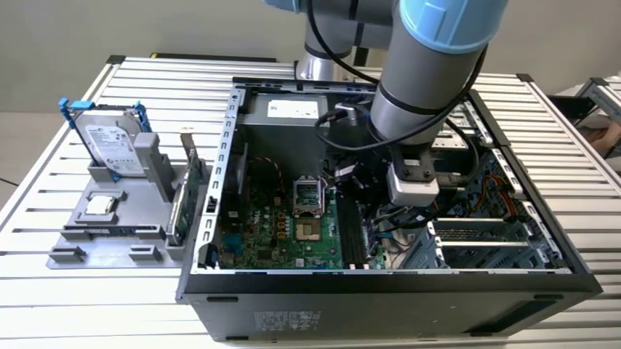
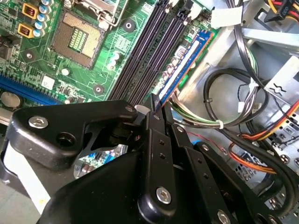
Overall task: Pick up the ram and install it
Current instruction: 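Insert the ram into the slot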
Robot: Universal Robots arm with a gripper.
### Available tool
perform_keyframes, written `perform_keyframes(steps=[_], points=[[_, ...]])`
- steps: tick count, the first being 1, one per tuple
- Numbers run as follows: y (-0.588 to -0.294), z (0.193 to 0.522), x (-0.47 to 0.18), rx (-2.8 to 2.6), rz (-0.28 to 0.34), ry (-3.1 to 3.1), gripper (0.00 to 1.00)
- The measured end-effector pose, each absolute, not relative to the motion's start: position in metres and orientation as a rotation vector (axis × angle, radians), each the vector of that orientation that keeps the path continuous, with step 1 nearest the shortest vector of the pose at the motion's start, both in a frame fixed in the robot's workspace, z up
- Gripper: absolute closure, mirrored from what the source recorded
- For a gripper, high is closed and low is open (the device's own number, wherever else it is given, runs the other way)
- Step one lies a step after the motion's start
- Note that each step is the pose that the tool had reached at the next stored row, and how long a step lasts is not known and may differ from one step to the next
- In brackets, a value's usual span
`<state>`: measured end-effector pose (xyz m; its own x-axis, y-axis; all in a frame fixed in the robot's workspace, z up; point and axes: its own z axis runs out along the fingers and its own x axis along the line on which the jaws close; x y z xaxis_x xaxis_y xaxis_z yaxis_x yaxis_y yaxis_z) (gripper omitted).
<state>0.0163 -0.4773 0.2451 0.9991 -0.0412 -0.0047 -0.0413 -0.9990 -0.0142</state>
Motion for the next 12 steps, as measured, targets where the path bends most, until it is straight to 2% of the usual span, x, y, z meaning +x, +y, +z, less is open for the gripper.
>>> perform_keyframes(steps=[12], points=[[-0.477, 0.232, 0.014, -3.127, 0.007, 0.055, 1.0]])
